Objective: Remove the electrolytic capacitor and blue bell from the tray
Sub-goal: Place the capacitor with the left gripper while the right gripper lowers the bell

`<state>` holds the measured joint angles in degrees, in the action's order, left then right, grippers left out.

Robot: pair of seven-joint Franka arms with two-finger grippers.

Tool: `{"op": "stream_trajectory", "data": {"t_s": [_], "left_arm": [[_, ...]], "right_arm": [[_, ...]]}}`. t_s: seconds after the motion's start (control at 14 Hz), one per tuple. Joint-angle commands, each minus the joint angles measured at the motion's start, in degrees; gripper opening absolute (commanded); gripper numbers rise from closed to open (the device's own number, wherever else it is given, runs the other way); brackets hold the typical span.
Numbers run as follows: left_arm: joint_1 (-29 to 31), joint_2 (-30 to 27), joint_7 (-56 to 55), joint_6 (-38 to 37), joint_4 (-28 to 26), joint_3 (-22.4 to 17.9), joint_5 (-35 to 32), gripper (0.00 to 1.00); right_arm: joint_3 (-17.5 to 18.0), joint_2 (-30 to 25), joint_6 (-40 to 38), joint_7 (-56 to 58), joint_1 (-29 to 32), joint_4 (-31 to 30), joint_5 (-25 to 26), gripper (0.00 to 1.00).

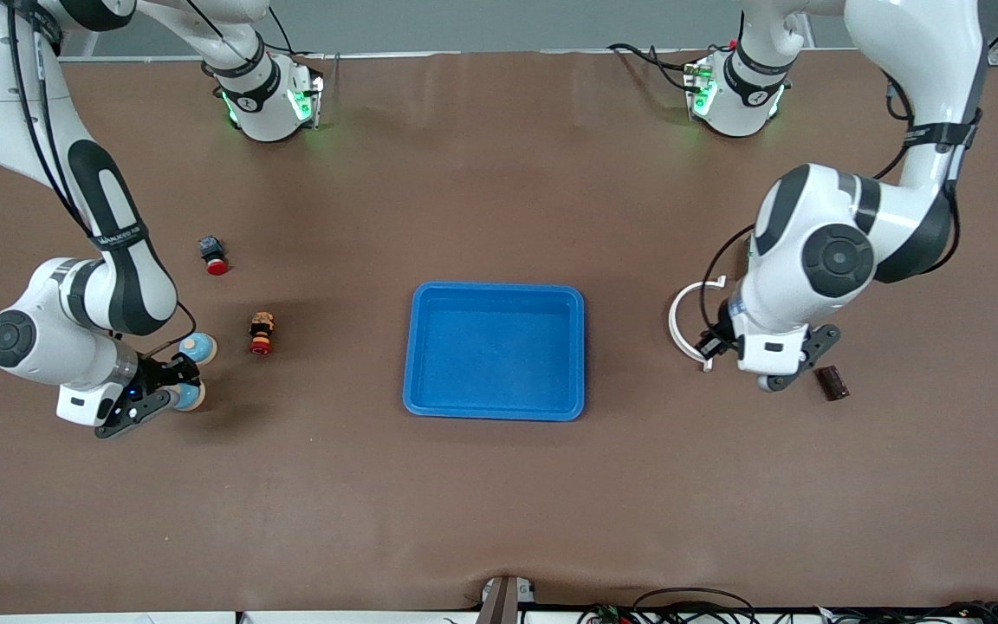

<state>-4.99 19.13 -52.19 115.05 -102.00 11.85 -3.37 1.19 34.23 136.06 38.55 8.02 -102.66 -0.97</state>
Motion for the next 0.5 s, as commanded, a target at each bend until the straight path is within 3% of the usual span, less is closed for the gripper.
{"op": "stream_trajectory", "data": {"t_s": [0.0, 0.43], "left_arm": [[2.9, -2.7, 9.6, 2.3, -5.6, 0.4, 0.2, 0.0], [7.1, 1.8, 15.0, 14.1, -11.5, 0.3, -4.7, 0.0]], "right_arm": [[1.2, -1.3, 1.2, 2.4, 2.1, -1.5, -0.3, 0.0], [1.3, 0.3, 3.1, 6.3, 3.3, -1.4, -3.6, 0.0]]}}
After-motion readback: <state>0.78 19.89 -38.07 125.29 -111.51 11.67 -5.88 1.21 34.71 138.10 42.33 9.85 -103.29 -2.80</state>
